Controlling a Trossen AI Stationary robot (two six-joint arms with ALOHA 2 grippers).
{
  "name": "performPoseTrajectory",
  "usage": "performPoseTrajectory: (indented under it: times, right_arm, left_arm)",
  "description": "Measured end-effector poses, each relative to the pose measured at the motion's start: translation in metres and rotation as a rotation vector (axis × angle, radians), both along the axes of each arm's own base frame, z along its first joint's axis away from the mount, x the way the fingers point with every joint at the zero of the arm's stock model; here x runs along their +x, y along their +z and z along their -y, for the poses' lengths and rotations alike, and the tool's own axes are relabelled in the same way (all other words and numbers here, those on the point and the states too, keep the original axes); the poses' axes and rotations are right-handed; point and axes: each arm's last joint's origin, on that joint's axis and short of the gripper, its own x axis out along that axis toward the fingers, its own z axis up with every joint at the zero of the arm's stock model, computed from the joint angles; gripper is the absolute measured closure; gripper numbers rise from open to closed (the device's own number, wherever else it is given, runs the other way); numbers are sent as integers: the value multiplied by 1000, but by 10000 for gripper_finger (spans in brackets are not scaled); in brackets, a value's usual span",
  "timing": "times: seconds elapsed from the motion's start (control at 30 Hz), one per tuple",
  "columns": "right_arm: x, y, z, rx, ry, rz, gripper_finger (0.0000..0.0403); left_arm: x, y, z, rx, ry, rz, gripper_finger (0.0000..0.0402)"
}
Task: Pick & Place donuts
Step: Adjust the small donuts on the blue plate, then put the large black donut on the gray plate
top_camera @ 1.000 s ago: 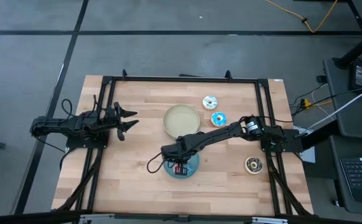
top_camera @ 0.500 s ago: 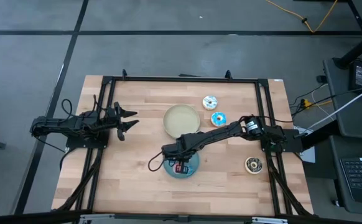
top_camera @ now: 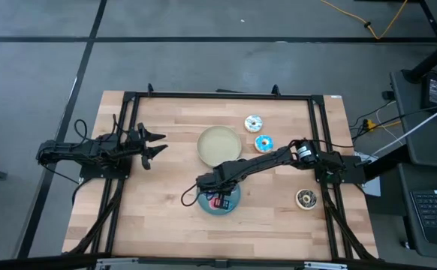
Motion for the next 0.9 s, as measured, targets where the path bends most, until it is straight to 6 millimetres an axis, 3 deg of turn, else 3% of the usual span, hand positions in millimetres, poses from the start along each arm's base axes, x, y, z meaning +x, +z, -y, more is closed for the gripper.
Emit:
performPoseTrajectory:
  times: [0.43,0.9]
  right_arm:
    - [4,5,-4,-19,59,45,396]
    - [12,58,-3,-139,36,121,392]
  left_arm:
    - [0,0,0,0,0,0,205]
    - [0,0,0,0,0,0,205]
